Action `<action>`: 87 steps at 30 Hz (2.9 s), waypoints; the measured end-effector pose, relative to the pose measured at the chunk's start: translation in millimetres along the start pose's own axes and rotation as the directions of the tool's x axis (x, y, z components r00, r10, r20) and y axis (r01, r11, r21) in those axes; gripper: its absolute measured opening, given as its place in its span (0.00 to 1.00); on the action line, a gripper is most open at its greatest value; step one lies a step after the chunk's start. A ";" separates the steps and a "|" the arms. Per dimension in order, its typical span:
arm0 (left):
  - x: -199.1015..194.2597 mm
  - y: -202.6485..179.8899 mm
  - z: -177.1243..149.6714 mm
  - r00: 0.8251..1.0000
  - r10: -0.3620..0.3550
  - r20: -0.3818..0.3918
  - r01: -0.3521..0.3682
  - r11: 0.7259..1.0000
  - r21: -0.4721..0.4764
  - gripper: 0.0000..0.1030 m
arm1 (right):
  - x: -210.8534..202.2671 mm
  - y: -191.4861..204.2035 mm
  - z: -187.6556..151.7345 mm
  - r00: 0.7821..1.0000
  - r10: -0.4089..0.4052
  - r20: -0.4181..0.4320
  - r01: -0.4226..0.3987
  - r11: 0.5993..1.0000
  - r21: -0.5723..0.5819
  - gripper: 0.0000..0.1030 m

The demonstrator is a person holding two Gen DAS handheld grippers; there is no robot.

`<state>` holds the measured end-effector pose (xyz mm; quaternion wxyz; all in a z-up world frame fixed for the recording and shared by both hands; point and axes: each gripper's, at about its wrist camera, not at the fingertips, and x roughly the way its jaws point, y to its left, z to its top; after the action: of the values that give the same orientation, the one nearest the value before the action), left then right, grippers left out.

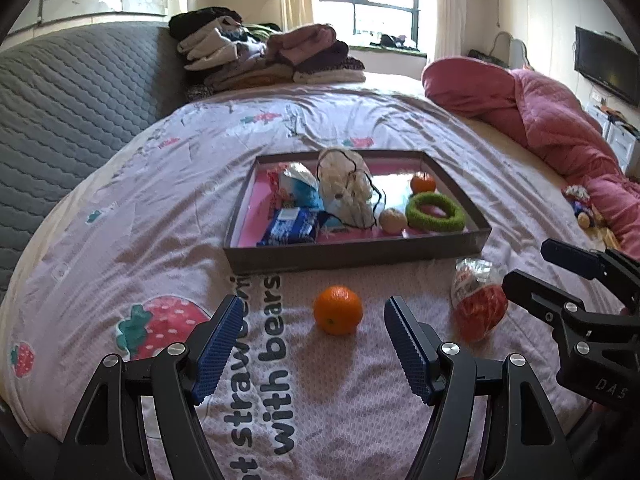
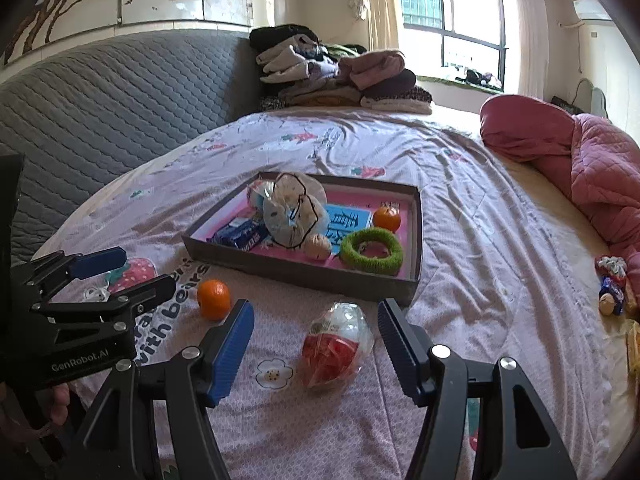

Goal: Organize objects
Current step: 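Move the left tool toward the orange while the right tool approaches the plastic-wrapped red item, then close the left tool on the orange while the right tool grips the plastic-wrapped red item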

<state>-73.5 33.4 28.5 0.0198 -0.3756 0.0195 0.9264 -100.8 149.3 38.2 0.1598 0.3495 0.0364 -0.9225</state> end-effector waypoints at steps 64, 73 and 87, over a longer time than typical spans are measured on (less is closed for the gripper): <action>88.3 -0.2 -9.8 0.997 -0.025 -0.078 0.025 1.000 -0.002 0.72 | 73.8 -4.7 -26.3 0.986 -0.112 -0.125 0.114 0.993 0.008 0.56; 91.7 1.7 -9.8 0.997 -0.040 -0.064 0.039 0.999 -0.015 0.68 | 75.0 -10.3 -27.6 0.989 -0.092 -0.116 0.097 0.994 0.041 0.53; 89.5 -4.8 -12.0 0.995 -0.085 -0.054 0.085 0.996 -0.006 0.39 | 77.9 -5.1 -30.2 0.986 -0.114 -0.121 0.115 0.993 0.002 0.52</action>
<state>-129.1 39.5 -42.6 0.0580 -0.4010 0.0022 0.9142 -138.2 138.6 -36.0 0.1025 0.4027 0.0618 -0.9075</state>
